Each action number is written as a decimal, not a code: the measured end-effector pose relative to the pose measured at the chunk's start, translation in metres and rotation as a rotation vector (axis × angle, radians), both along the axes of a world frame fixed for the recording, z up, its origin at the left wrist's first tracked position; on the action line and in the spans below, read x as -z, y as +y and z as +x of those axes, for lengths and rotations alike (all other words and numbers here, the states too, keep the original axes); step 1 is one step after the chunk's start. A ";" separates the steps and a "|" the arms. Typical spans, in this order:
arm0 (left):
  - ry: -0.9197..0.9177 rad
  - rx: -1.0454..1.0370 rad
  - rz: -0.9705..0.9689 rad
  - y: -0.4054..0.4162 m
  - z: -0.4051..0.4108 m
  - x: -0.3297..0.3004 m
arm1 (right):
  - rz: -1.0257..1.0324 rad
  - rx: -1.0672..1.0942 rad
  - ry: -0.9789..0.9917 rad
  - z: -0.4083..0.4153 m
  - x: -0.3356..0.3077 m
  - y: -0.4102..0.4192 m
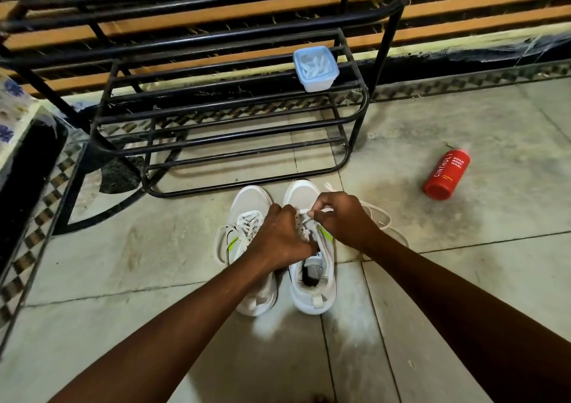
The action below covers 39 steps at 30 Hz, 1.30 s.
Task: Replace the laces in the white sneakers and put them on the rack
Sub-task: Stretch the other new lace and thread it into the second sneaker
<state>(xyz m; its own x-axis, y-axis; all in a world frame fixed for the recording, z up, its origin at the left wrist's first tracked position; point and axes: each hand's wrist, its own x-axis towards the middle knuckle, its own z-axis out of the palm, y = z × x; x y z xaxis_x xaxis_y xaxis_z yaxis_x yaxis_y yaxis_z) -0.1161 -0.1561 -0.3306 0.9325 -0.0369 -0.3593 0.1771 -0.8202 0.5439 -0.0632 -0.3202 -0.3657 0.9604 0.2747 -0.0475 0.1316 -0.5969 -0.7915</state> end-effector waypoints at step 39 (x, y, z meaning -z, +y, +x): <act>-0.109 -0.204 -0.082 -0.001 0.009 0.025 | -0.124 0.147 -0.196 0.002 0.032 0.024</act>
<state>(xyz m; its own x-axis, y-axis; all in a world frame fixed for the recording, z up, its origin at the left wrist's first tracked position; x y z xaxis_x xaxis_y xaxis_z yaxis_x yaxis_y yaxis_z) -0.1072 -0.1570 -0.3553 0.9566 0.1318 -0.2599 0.2717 -0.7259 0.6319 -0.0610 -0.2967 -0.3974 0.9837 0.1350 0.1190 0.1798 -0.7119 -0.6788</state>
